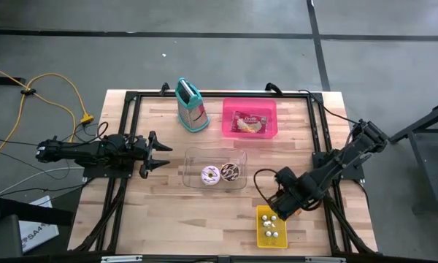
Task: Pick & Place Food Item
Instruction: Put the brown donut into the transparent bin
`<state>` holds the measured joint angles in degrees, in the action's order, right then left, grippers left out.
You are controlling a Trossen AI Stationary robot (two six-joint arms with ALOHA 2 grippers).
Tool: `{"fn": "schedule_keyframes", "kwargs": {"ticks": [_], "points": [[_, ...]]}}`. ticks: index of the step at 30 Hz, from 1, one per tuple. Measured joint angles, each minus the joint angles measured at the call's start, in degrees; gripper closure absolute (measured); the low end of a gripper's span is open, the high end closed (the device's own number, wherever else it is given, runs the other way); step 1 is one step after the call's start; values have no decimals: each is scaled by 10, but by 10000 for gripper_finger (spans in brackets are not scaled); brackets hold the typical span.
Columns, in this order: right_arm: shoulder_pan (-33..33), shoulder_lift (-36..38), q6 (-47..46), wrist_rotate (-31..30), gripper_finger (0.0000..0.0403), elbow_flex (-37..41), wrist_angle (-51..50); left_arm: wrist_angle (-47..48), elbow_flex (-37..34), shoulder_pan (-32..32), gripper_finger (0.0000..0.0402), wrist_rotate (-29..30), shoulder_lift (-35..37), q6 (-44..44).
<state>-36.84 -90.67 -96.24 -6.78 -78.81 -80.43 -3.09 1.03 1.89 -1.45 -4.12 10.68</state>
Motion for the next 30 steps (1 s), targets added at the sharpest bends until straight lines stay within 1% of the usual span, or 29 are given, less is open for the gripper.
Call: {"fn": "schedule_keyframes", "kwargs": {"ticks": [3,8,12,16,19,30], "points": [[-6,0,-26,9,241,0,-13,0,0,0,156,0,0,0],[-7,0,-35,15,241,0,-18,0,0,0,156,0,0,0],[-7,0,-74,29,241,0,-26,0,0,0,156,0,0,0],[-7,0,-75,28,235,0,-32,0,0,0,156,0,0,0],[-7,-1,-75,26,217,0,-31,0,0,0,156,0,0,0],[-7,-7,-92,24,120,0,-30,0,0,0,156,0,0,0]]}}
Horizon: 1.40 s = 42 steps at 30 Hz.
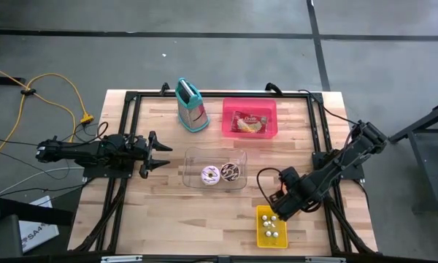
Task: Pick & Place Food Item
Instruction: Put the brown donut into the transparent bin
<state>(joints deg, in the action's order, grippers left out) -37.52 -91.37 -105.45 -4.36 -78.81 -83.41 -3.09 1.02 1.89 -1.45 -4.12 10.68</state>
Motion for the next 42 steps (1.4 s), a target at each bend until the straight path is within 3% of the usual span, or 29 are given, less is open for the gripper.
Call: {"fn": "schedule_keyframes", "kwargs": {"ticks": [5,12,25,42], "points": [[5,-11,0,3,95,1,1,0,0,0,156,0,0,0],[16,-19,-27,3,95,3,0,0,0,0,156,0,0,0],[28,-19,-25,39,95,127,134,0,0,0,156,0,0,0],[28,-19,-25,30,95,175,169,0,0,0,156,0,0,0]]}}
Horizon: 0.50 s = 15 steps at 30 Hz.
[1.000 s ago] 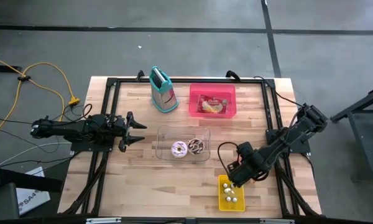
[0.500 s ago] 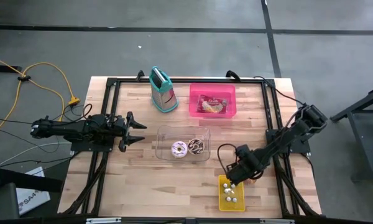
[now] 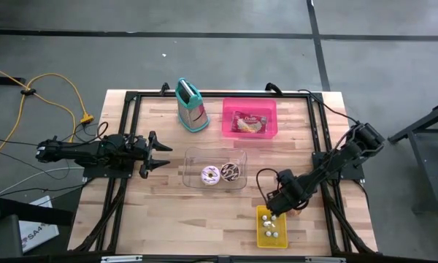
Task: Pick & Place Food Item
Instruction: Put the brown donut into the transparent bin
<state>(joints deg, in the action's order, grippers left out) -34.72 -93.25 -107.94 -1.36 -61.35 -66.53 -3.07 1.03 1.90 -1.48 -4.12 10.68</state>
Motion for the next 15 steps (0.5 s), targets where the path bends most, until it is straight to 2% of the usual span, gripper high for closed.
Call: {"fn": "schedule_keyframes", "kwargs": {"ticks": [15], "points": [[0,0,-6,0,95,19,13,0,0,0,156,0,0,0]]}}
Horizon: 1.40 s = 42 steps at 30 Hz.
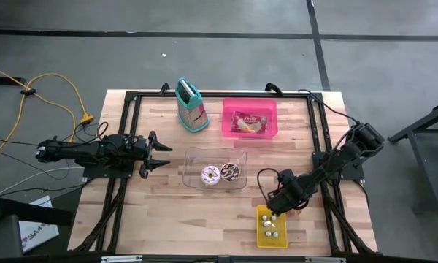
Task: Pick & Place Food Item
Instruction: Put the brown donut into the transparent bin
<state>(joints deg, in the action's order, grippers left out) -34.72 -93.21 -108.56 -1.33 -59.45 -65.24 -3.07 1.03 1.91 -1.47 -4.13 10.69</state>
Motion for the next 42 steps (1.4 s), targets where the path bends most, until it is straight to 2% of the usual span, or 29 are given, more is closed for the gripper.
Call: {"fn": "schedule_keyframes", "kwargs": {"ticks": [18,31,42], "points": [[0,0,-3,7,97,52,79,0,0,0,156,0,0,0],[0,0,-10,15,153,52,81,0,0,0,156,0,0,0],[0,0,-14,15,171,52,81,0,0,0,156,0,0,0]]}}
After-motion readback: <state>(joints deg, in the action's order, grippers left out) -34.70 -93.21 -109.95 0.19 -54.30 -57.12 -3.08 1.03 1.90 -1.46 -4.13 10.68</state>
